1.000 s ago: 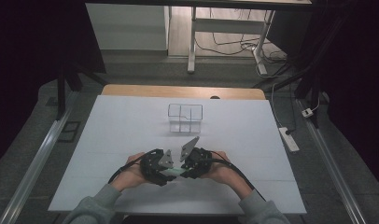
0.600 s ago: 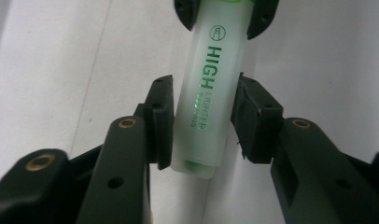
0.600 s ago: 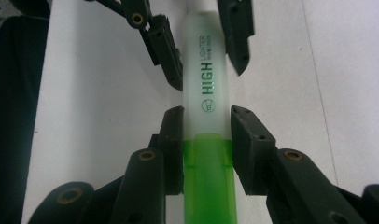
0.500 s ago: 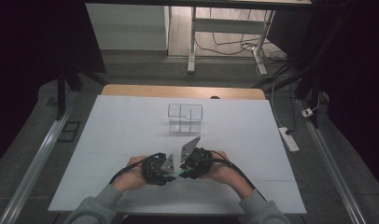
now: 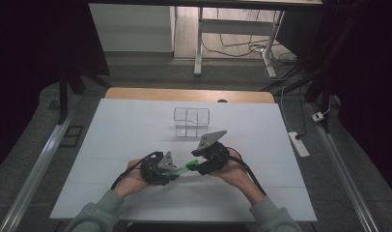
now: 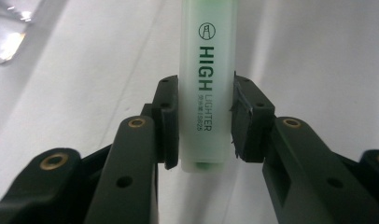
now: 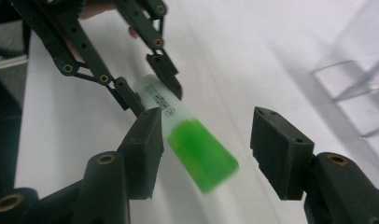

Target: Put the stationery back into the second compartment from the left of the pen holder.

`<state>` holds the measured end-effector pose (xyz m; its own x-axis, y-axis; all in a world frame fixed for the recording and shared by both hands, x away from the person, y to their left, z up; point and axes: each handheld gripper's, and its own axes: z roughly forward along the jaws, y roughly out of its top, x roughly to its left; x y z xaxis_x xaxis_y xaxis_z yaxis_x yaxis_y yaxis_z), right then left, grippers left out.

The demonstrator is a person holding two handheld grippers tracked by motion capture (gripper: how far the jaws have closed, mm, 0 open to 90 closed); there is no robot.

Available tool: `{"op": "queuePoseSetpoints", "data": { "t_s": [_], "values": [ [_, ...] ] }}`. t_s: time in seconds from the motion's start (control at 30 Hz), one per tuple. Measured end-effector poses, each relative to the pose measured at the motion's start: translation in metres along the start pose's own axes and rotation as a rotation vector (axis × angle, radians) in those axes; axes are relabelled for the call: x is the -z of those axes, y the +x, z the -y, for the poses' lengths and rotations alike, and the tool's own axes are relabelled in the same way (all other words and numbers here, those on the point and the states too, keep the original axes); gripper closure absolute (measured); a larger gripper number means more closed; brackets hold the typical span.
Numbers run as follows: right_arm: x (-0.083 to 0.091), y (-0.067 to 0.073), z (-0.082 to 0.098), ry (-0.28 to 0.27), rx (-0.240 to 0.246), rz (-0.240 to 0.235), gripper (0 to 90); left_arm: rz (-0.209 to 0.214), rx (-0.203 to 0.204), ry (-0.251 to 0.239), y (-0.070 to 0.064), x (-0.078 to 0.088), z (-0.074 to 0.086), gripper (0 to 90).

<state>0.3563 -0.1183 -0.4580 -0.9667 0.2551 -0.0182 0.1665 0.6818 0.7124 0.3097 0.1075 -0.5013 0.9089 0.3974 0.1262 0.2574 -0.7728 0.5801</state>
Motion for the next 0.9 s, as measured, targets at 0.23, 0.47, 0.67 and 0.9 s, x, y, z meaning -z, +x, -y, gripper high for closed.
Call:
{"op": "queuePoseSetpoints", "data": {
  "t_s": [0.23, 0.47, 0.67, 0.9],
  "values": [
    [0.007, -0.008, 0.004, -0.045, -0.057, 0.053, 37.7, -0.051, 0.077, -0.065, 0.01, 0.007, 0.007, 65.0],
    [0.009, -0.014, 0.008, -0.077, -0.118, 0.085, 31.6, -0.079, 0.131, -0.124, 0.015, 0.012, 0.012, 64.9],
    [0.009, -0.013, 0.008, -0.089, -0.141, 0.09, 29.1, -0.11, 0.17, -0.179, 0.016, 0.014, 0.012, 64.9],
    [0.007, -0.012, 0.008, -0.099, -0.154, 0.087, 28.4, -0.115, 0.182, -0.205, 0.015, 0.014, 0.011, 64.8]
  ]
}}
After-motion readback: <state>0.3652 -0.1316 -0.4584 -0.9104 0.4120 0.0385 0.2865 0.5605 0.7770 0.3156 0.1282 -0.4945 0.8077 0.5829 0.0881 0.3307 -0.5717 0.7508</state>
